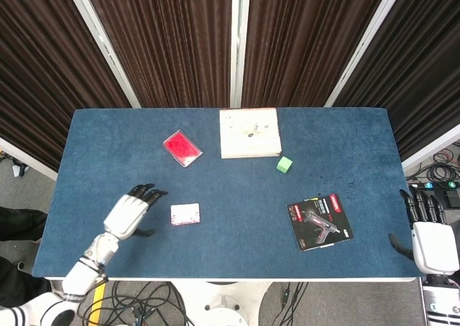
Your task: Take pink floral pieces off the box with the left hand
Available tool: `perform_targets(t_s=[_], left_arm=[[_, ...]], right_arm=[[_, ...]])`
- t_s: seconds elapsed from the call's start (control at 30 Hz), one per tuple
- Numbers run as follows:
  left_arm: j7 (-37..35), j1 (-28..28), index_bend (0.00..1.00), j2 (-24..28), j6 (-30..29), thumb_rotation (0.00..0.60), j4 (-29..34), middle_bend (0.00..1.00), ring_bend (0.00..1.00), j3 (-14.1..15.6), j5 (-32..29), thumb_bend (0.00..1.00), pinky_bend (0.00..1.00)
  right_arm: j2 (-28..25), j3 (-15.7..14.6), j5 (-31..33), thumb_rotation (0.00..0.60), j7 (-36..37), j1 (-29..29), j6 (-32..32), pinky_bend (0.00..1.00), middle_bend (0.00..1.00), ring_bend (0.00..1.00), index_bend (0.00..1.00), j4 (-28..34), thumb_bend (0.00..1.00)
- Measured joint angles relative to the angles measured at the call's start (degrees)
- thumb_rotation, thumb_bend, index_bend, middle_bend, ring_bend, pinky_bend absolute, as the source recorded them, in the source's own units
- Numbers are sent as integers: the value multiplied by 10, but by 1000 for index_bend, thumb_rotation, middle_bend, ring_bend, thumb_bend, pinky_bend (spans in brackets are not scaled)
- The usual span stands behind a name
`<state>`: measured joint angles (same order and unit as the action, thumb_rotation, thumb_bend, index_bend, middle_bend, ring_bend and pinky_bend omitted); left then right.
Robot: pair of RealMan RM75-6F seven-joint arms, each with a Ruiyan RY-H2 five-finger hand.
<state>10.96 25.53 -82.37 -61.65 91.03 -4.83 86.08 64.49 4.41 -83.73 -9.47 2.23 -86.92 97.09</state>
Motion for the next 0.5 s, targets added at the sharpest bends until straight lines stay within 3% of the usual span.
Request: perform_targets(t_s=[0.3,0.5], left_arm=[[2,51,195,-54,80,600,-43,238,114,-20,-80,7,190],[30,68,192,-91,90,600,-61,256,115,-34,-132,35,196]], right_arm=[[2,3,13,600,13,0,7,0,0,0,0,-14,139],[3,3,13,600,19,2,12,0,0,0,0,-17,139]])
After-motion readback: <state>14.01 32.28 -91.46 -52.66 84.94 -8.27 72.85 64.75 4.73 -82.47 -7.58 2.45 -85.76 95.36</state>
